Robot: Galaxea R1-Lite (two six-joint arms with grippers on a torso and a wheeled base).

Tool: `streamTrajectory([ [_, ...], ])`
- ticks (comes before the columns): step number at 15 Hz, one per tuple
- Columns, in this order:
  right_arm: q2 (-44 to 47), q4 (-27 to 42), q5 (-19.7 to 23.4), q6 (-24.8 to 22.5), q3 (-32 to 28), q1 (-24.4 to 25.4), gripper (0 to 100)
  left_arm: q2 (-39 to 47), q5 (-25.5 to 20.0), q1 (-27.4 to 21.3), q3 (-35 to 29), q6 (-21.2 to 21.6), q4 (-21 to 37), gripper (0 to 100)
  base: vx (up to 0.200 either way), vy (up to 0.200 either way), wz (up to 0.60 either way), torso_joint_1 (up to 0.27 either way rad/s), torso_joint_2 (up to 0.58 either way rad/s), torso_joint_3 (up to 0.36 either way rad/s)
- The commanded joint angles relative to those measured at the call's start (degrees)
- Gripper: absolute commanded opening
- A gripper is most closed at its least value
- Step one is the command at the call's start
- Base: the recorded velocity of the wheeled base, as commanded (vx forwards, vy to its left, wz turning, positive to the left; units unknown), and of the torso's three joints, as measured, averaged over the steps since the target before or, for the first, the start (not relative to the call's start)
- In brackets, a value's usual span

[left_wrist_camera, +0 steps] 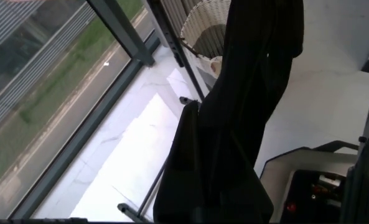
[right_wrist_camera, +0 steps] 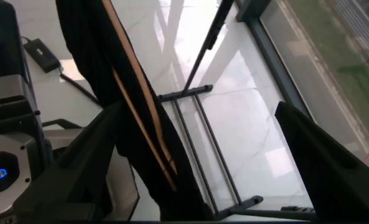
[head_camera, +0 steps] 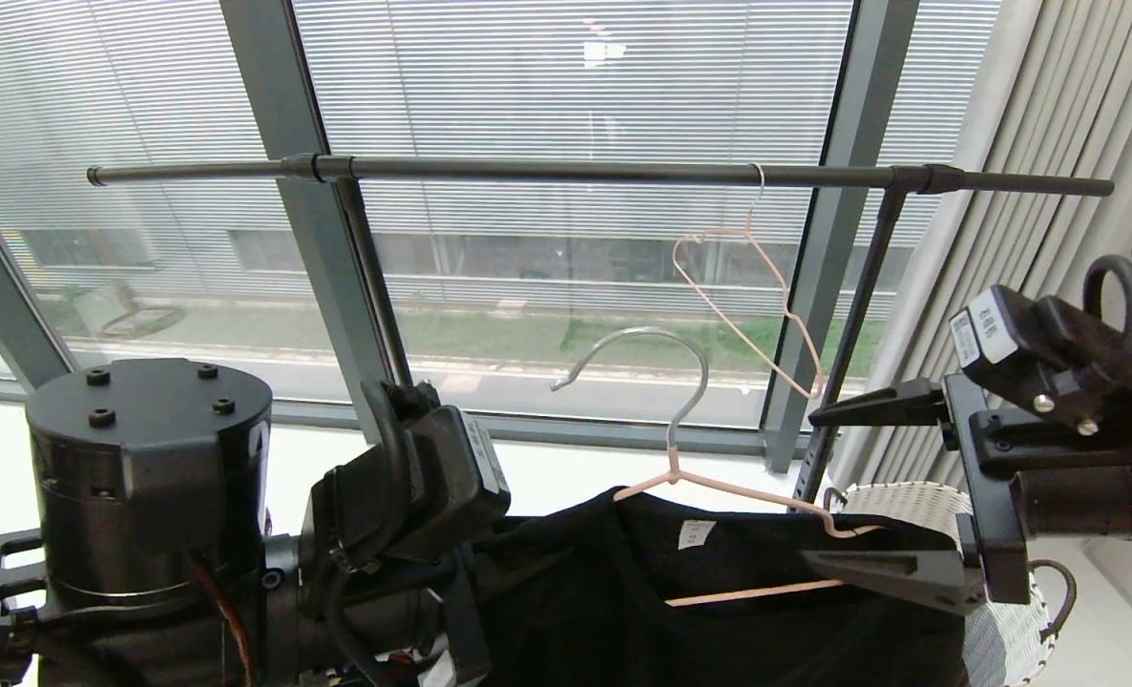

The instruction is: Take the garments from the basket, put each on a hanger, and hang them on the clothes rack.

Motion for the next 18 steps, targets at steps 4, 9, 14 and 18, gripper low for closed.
streamTrajectory([
  [4, 3.8, 1.4, -0.3, -0.3, -0.2, 4.3, 100, 1.3, 0.2, -4.1, -0.7, 0.0, 0.0, 0, 0.0, 0.0, 0.0, 0.0, 0.0, 0.0],
  [9, 4.4, 3.0, -0.6, -0.3, 0.1, 5.5, 100, 1.1, 0.3, -4.1, -1.2, 0.0, 0.0, 0, 0.0, 0.0, 0.0, 0.0, 0.0, 0.0],
  [14, 4.4, 3.5, -5.2, -0.3, 0.2, 5.5, 100, 0.9, 1.2, -4.1, -1.3, 0.0, 0.0, 0, 0.0, 0.0, 0.0, 0.0, 0.0, 0.0],
  [18, 4.2, 3.5, -5.4, -0.3, 0.4, 5.6, 0, 0.8, 1.2, -4.1, -1.3, 0.0, 0.0, 0, 0.0, 0.0, 0.0, 0.0, 0.0, 0.0],
])
